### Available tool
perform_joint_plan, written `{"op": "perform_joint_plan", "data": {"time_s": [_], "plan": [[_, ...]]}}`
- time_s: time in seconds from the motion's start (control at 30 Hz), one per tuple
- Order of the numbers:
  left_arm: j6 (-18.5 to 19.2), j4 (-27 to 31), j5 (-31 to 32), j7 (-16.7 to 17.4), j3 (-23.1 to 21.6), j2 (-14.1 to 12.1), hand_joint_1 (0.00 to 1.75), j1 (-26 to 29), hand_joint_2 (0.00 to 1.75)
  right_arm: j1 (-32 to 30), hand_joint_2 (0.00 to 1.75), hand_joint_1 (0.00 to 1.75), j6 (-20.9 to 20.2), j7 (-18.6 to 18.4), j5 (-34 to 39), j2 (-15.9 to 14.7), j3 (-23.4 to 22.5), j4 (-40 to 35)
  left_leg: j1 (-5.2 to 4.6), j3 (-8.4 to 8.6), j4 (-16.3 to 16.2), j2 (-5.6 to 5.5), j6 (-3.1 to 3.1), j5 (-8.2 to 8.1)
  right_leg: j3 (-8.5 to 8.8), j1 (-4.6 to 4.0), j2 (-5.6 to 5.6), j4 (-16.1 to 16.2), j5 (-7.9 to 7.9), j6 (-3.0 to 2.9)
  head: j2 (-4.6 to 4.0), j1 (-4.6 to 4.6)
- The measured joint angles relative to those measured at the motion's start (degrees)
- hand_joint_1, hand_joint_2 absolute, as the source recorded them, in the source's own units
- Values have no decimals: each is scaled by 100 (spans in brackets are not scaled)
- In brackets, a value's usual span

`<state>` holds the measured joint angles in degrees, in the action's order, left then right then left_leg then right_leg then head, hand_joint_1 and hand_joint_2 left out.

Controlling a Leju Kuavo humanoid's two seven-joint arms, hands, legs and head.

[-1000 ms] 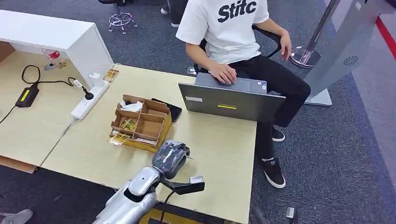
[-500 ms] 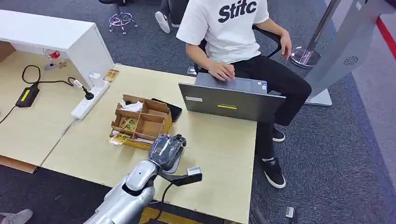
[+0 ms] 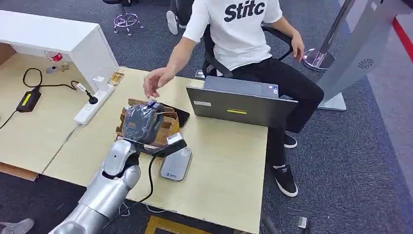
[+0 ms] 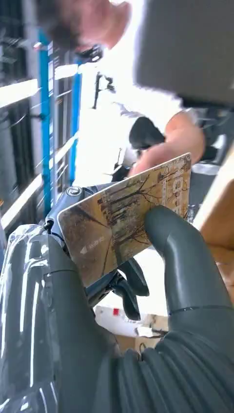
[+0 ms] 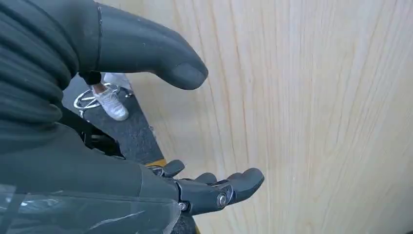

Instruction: Pass the card to the sensor for recognition and then transmit it.

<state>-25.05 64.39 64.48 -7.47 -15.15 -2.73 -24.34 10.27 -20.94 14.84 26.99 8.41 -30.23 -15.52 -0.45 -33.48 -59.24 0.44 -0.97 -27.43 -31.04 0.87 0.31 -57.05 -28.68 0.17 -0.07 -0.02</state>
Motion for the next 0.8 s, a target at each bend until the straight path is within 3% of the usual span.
{"op": "perform_joint_plan", "data": {"time_s": [0.47, 0.5, 0.53, 0.57, 0.8], "plan": [[-221, 420, -313, -109, 514, -144, 175, 94, 175, -2, 175, 0, 4, 9, 48, 0, 13, 11, -1, 0, 0, 0, 0, 0, 1, 1, 0, 0, 0, 0, 0, 0], [-221, 436, -313, -112, 521, -144, 162, 103, 175, -2, 175, 0, 4, 9, 50, 0, 13, 11, -1, 0, 0, 0, 0, 0, 1, 1, 0, 0, 0, 0, 0, 0], [-225, 442, -313, -116, 529, -144, 37, 107, 175, -1, 175, 0, 13, 9, 50, 0, 13, 11, -1, 0, 0, 0, 0, 0, 1, 1, 0, 1, 0, 0, 0, 2], [-228, 442, -313, -118, 532, -144, 0, 112, 175, 0, 175, 0, 22, 9, 48, 0, 13, 11, -1, 0, 0, 0, 0, 0, 1, 1, 0, 1, 0, 0, 0, 2], [-232, 442, -263, -125, 538, -129, 0, 168, 175, 2, 175, 0, 98, 22, 41, 0, 17, 11, -1, 0, 0, 0, 0, 0, 0, 0, 0, 1, 0, 0, 0, 2]]}}
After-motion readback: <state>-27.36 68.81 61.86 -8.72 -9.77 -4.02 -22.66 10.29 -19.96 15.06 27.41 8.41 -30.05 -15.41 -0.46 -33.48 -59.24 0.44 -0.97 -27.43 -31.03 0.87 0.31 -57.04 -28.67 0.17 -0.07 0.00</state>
